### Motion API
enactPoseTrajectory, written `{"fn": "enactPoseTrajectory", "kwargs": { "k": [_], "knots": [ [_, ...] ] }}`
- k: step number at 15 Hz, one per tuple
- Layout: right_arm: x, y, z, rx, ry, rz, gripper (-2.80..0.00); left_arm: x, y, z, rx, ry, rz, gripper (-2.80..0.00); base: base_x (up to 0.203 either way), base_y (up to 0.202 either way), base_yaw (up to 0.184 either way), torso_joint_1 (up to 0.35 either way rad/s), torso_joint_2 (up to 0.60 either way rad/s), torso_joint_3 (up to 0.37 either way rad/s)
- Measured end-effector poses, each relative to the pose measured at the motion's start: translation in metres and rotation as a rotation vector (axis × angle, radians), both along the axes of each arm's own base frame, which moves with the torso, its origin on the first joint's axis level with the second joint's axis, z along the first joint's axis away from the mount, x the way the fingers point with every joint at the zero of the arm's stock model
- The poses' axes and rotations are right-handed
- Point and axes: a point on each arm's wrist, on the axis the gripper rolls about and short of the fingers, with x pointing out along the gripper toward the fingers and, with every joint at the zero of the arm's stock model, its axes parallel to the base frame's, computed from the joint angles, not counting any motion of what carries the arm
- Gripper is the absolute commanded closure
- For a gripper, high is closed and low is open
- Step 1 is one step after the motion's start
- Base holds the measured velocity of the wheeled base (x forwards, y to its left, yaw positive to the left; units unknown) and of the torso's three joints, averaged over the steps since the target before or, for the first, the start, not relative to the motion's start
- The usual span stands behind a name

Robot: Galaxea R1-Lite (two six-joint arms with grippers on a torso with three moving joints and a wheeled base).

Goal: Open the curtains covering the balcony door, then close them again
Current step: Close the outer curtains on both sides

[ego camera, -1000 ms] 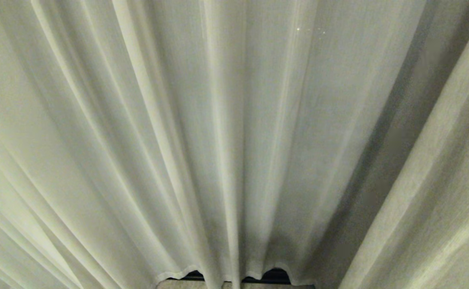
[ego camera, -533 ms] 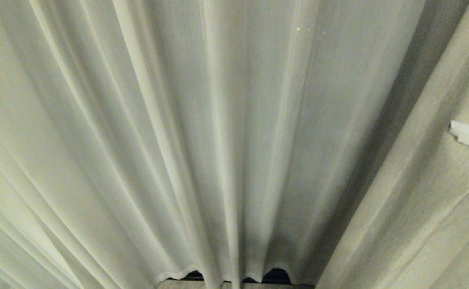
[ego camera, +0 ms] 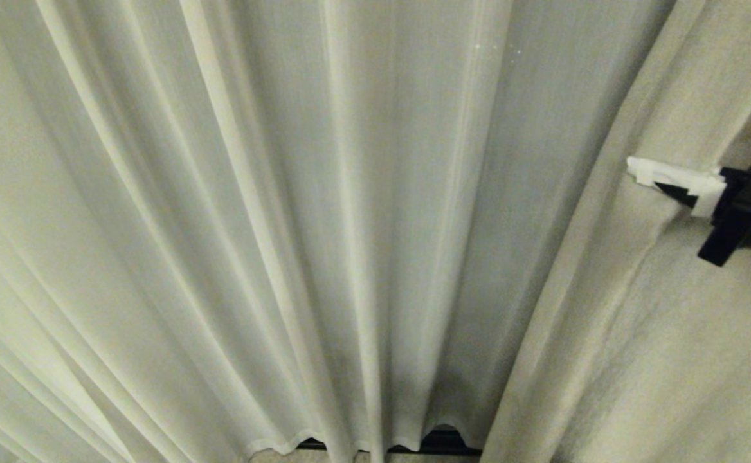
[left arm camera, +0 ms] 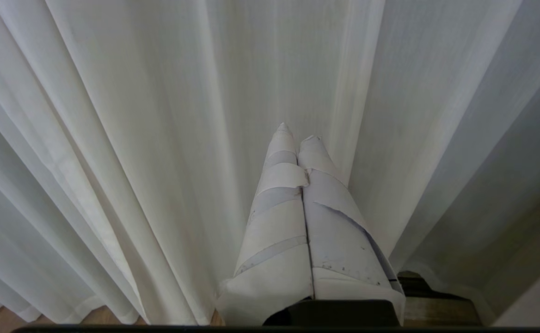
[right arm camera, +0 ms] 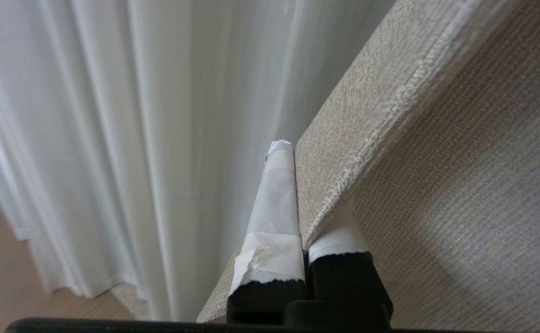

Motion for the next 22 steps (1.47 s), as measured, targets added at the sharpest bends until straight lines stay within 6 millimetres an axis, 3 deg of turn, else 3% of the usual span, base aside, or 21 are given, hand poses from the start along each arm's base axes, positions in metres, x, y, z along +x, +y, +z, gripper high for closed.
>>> {"fn": "enactPoseTrajectory", "kwargs": {
  "k": [7, 22],
  "knots": [
    [0.030, 0.044, 0.010, -0.025, -0.080, -0.022, 0.00, 0.000, 0.000, 0.000, 0.000, 0.000, 0.000, 0.00, 0.000, 0.000, 0.000, 0.000, 0.00, 0.000],
    [0.044, 0.139, 0.003, -0.040, -0.110, -0.028, 0.00, 0.000, 0.000, 0.000, 0.000, 0.000, 0.000, 0.00, 0.000, 0.000, 0.000, 0.000, 0.00, 0.000]
  ]
}}
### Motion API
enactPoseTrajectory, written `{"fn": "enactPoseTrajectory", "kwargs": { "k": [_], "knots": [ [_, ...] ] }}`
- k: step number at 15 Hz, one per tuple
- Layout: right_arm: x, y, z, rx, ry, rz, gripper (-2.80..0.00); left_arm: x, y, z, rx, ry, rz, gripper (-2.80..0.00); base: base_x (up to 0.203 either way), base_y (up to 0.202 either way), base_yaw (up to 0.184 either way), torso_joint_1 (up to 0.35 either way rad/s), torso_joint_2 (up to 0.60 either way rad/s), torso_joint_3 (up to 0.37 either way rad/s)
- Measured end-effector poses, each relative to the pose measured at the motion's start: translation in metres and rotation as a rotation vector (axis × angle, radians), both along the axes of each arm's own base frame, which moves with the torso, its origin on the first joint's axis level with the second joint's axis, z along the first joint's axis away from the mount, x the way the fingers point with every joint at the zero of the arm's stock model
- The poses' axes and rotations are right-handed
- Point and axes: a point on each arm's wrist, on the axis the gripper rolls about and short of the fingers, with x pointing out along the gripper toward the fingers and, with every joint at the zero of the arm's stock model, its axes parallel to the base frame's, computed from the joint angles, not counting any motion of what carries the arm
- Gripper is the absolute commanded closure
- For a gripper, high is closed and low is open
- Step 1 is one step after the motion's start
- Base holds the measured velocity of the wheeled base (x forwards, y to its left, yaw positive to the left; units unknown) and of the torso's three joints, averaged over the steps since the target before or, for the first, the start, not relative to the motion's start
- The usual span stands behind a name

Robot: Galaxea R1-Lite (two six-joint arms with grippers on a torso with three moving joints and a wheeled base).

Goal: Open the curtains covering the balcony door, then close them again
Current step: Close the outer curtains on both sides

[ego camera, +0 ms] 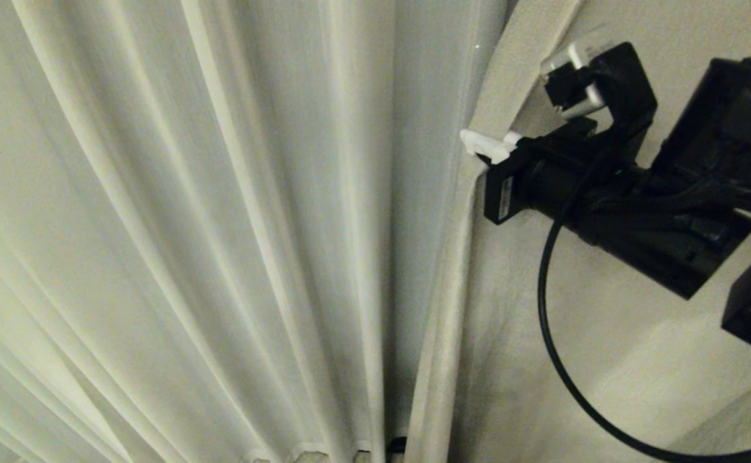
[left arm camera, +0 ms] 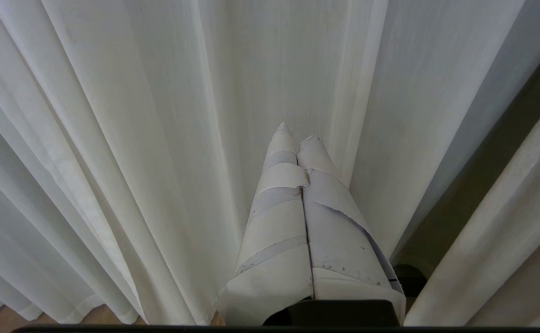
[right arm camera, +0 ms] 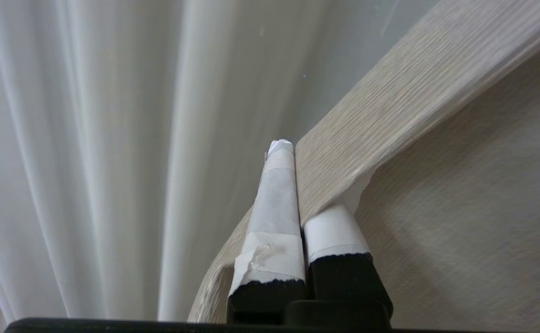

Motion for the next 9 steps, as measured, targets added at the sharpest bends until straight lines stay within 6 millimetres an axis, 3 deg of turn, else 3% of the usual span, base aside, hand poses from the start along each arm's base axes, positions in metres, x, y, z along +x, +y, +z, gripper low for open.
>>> {"fn": "enactPoseTrajectory", "kwargs": {
  "k": [9],
  "knots": [
    [0.003, 0.040, -0.010, -0.005, -0.005, 0.040, 0.00, 0.000, 0.000, 0.000, 0.000, 0.000, 0.000, 0.00, 0.000, 0.000, 0.000, 0.000, 0.00, 0.000]
  ]
}}
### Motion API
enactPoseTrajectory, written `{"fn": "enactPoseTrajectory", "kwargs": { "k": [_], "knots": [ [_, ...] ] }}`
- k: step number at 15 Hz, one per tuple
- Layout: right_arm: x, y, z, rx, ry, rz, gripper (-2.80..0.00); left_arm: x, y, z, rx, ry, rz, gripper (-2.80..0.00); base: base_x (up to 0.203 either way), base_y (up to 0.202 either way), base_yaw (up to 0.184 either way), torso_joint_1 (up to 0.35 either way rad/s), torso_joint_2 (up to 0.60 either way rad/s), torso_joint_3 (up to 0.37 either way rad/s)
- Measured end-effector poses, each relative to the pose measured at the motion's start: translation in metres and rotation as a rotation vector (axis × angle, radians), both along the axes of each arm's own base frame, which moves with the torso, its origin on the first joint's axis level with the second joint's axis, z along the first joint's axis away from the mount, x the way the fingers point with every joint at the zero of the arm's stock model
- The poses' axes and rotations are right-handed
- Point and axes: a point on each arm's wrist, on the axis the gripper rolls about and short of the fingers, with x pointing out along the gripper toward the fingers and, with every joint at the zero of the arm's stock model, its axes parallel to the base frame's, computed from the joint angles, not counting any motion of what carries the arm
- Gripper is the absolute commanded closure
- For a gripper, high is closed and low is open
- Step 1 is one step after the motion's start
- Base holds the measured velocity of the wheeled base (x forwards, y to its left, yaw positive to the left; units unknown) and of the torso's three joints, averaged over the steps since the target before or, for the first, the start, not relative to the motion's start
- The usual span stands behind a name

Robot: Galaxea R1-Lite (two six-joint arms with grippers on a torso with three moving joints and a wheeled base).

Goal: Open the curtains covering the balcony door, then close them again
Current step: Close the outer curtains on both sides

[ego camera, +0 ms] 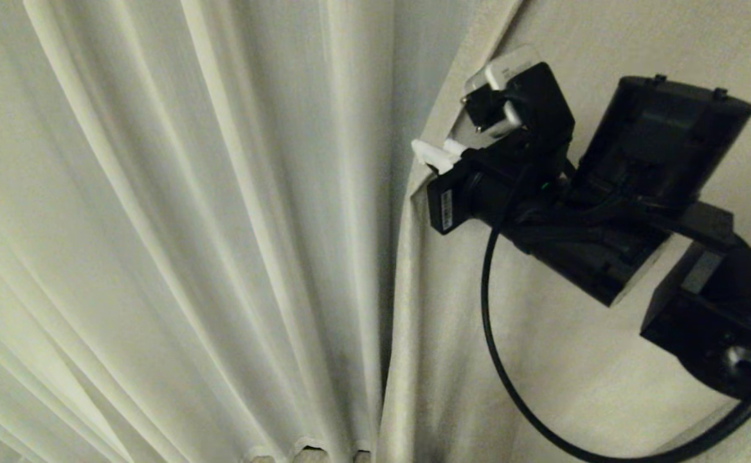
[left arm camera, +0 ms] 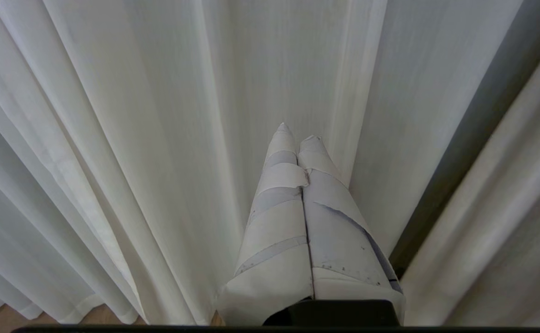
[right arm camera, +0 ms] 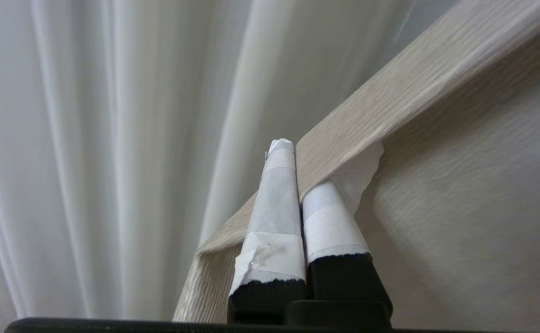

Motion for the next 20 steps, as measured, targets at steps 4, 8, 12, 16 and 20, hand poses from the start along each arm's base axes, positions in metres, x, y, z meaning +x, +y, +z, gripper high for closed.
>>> {"fn": "enactPoseTrajectory", "kwargs": {
  "k": [4, 8, 12, 16, 20],
  "knots": [
    [0.001, 0.010, -0.007, -0.003, 0.002, 0.015, 0.00, 0.000, 0.000, 0.000, 0.000, 0.000, 0.000, 0.00, 0.000, 0.000, 0.000, 0.000, 0.00, 0.000],
    [0.005, 0.014, -0.011, -0.009, 0.009, 0.011, 0.00, 0.000, 0.000, 0.000, 0.001, 0.000, 0.000, 0.00, 0.000, 0.000, 0.000, 0.000, 0.00, 0.000],
    [0.001, 0.023, -0.016, -0.016, 0.015, 0.034, 0.00, 0.000, 0.000, 0.000, 0.000, 0.000, 0.000, 0.00, 0.000, 0.000, 0.000, 0.000, 0.00, 0.000],
    [-0.003, 0.037, -0.021, -0.017, 0.001, 0.067, 0.00, 0.000, 0.000, 0.000, 0.000, 0.000, 0.000, 0.00, 0.000, 0.000, 0.000, 0.000, 0.00, 0.000],
    [-0.004, 0.054, -0.027, -0.029, 0.000, 0.096, 0.00, 0.000, 0.000, 0.000, 0.000, 0.000, -0.001, 0.00, 0.000, 0.000, 0.000, 0.000, 0.00, 0.000]
  ]
}}
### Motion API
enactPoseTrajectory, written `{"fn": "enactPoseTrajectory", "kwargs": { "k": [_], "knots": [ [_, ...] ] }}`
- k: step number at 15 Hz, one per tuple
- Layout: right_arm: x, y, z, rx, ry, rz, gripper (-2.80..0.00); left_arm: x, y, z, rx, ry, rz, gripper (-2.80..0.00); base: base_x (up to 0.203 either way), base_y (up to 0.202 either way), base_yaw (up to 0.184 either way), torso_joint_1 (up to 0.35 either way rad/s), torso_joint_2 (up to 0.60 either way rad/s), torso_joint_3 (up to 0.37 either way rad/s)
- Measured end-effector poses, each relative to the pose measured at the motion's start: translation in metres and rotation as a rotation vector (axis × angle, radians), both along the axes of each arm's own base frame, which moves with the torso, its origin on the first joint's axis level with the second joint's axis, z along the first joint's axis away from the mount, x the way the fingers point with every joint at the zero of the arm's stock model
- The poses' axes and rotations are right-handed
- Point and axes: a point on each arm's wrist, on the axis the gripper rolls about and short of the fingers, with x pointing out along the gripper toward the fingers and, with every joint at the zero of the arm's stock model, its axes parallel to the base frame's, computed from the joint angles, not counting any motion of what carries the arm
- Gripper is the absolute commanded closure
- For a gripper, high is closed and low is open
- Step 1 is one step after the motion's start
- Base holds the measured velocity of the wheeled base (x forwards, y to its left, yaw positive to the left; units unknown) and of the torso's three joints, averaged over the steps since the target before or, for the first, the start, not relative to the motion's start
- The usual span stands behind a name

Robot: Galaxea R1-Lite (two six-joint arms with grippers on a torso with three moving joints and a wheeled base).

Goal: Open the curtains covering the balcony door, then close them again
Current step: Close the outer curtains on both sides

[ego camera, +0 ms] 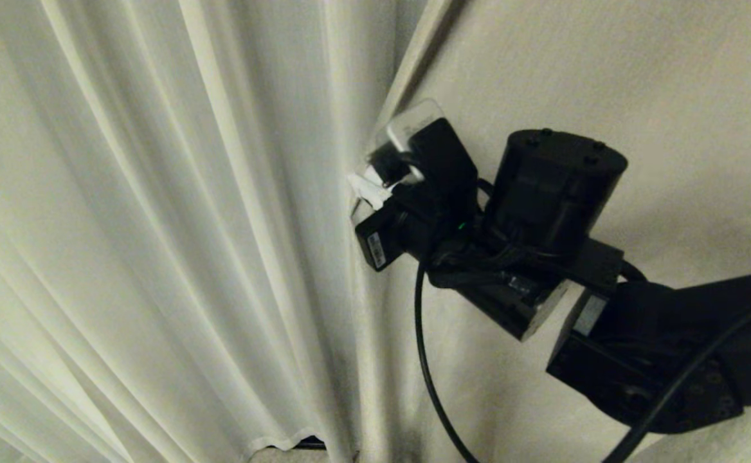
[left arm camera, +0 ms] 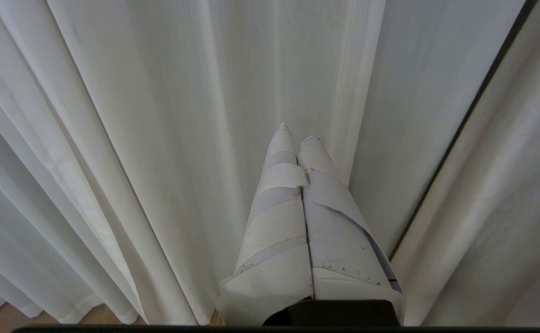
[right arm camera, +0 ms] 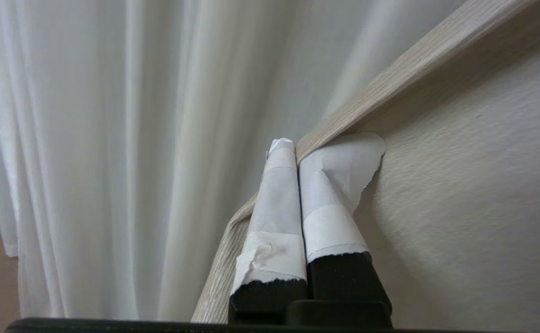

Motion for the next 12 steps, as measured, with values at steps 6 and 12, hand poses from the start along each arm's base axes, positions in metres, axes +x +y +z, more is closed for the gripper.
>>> {"fn": "enactPoseTrajectory", "kwargs": {
  "k": [6, 12],
  "knots": [
    [-0.002, 0.021, -0.014, -0.013, 0.006, 0.036, 0.00, 0.000, 0.000, 0.000, 0.000, 0.000, 0.001, 0.00, 0.000, 0.000, 0.000, 0.000, 0.00, 0.000],
    [-0.001, 0.025, -0.020, -0.029, 0.018, 0.041, 0.00, 0.000, 0.000, 0.000, 0.000, 0.000, 0.001, 0.00, 0.000, 0.000, 0.000, 0.000, 0.00, 0.000]
  ]
}}
